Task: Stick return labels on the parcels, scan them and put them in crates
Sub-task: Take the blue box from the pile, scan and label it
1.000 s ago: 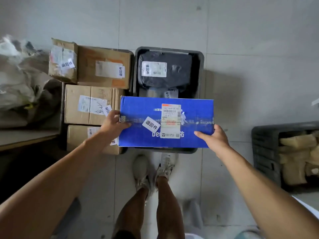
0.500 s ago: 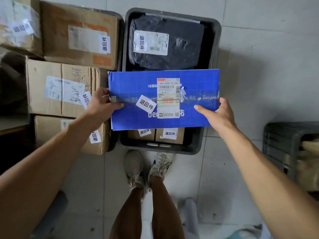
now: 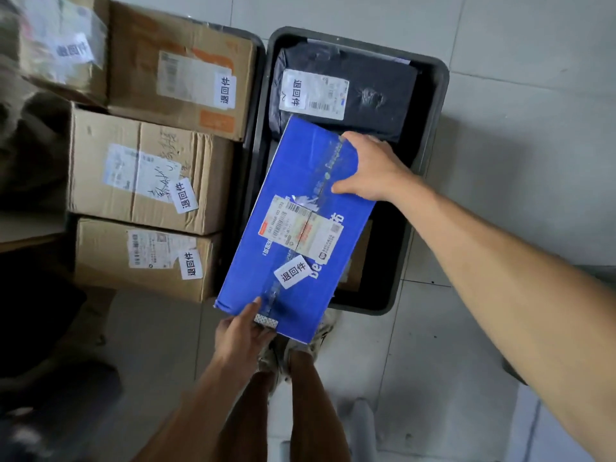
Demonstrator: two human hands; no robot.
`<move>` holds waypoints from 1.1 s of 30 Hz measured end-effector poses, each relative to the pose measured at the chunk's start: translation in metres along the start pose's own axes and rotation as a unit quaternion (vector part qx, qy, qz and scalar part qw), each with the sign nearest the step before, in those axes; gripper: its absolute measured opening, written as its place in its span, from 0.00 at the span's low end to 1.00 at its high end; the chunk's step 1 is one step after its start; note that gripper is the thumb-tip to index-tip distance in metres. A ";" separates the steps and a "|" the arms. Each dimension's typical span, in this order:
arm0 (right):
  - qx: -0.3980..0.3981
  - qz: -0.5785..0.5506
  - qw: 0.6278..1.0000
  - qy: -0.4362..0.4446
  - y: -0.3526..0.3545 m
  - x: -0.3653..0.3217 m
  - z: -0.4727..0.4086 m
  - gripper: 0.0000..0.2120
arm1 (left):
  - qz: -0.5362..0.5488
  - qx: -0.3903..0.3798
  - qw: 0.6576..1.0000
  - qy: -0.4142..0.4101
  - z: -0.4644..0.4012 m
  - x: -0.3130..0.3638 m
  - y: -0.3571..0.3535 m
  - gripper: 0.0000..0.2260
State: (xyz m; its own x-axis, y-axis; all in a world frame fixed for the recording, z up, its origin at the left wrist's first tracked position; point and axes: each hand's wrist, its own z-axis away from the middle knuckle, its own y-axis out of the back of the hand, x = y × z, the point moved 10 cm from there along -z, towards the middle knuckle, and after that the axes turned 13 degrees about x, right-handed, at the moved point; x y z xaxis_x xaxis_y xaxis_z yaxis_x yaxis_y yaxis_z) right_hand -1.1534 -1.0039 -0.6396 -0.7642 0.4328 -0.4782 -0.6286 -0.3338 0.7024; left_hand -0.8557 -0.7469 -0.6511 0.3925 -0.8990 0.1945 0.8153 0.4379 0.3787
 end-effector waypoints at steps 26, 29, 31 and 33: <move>0.130 -0.181 0.915 -0.337 -0.066 0.057 0.003 0.30 | 0.053 0.043 0.996 0.052 -0.046 -0.005 -0.038 0.06; 0.119 -0.244 0.906 -0.325 -0.090 0.063 0.015 0.17 | 0.041 0.035 0.997 0.047 -0.047 -0.001 -0.039 0.02; 0.116 -0.265 0.918 -0.272 -0.092 0.058 0.015 0.16 | 0.025 0.026 0.998 0.044 -0.052 0.003 -0.040 0.02; 0.088 -0.284 0.923 -0.246 -0.098 0.053 0.018 0.17 | 0.009 0.015 0.999 0.044 -0.054 0.004 -0.038 0.02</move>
State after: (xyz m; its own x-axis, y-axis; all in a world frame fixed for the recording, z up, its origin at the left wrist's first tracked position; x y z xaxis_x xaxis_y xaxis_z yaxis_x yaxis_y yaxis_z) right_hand -1.1303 -0.9329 -0.7240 -0.1336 0.8383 -0.5285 -0.8411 0.1862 0.5079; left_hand -0.8624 -0.7676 -0.7138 0.4449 -0.8873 0.1212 0.7947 0.4535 0.4035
